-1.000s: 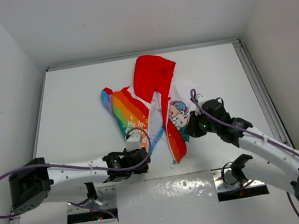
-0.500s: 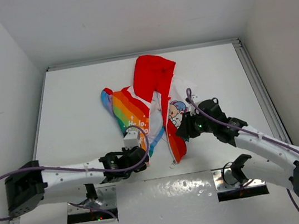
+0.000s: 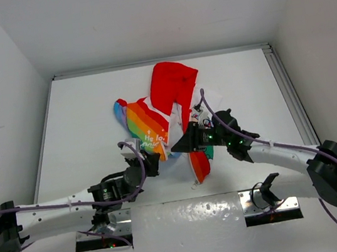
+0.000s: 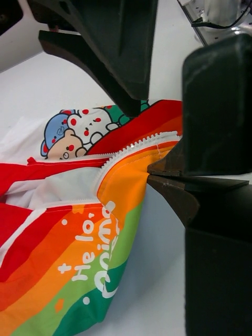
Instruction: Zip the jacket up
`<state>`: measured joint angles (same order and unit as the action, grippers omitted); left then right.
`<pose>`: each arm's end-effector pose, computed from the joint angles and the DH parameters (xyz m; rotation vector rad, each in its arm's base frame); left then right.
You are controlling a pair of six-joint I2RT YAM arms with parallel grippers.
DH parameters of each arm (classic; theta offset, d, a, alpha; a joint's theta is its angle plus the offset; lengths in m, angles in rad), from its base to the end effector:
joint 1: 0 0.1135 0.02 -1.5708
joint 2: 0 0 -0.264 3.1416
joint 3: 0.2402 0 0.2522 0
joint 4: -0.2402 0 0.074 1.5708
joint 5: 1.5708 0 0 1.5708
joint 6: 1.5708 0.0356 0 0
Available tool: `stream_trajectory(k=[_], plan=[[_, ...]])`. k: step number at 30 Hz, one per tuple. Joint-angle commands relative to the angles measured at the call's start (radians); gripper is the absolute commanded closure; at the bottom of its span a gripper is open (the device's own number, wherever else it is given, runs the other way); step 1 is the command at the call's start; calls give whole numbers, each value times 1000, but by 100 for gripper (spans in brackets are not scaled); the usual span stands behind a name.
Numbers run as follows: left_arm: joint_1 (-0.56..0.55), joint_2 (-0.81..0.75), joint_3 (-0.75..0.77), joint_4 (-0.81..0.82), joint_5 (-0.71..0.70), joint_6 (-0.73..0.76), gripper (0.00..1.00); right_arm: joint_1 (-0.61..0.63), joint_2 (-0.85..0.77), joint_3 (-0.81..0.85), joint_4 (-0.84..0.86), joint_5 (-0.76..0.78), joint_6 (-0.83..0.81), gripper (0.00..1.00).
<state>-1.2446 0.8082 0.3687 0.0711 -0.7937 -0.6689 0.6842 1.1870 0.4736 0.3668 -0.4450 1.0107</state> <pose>0.0808 -0.1597 0.2188 0.0148 1.8644 -0.5719 0.1805 0.1670 0.2073 0.0127 2.2172 1.4803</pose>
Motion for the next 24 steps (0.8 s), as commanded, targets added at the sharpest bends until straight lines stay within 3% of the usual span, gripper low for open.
stream_trajectory(k=[1, 7, 19, 24], plan=[[-4, -29, -22, 101, 11, 58, 100, 8, 38, 30, 224, -61, 126, 56], [-4, -35, -51, 159, 74, 80, 100, 14, 112, 19, 357, -98, 198, 56], [-3, -26, -51, 220, 137, 109, 100, 40, 172, 46, 270, -80, 161, 64], [-4, -30, -56, 223, 155, 117, 100, 51, 198, 48, 302, -73, 169, 85]])
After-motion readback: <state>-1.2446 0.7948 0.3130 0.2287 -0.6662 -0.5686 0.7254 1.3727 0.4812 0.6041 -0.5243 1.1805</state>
